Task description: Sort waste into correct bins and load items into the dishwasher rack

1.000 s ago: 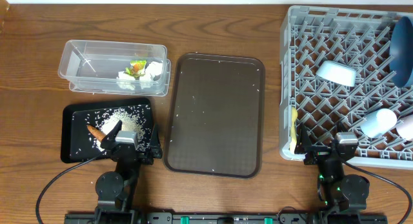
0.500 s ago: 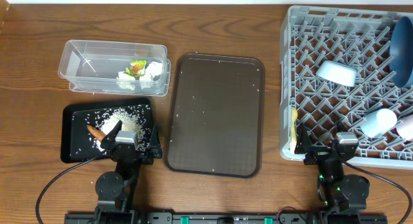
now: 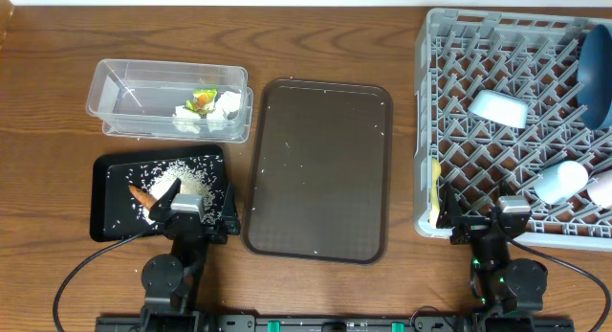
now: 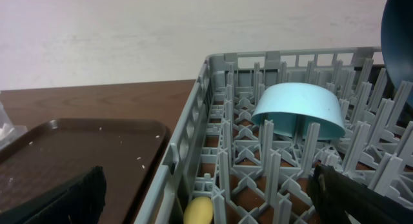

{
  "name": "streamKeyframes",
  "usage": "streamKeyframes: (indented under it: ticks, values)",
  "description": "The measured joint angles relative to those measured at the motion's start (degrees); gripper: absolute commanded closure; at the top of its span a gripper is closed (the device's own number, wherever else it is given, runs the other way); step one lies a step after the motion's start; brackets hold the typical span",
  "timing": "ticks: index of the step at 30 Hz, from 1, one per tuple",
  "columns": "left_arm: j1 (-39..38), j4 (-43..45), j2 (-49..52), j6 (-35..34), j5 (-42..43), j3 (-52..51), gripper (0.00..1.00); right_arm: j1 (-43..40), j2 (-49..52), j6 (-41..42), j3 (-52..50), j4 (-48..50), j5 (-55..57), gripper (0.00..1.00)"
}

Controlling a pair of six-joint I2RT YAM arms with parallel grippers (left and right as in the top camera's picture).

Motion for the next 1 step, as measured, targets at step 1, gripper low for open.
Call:
streamKeyframes:
  ticks: [1]
  values:
    - [0.0,0.0,0.0,0.0,0.0,0.0,0.03,0.0,0.0,0.0,0.0,0.0,0.0,0.01]
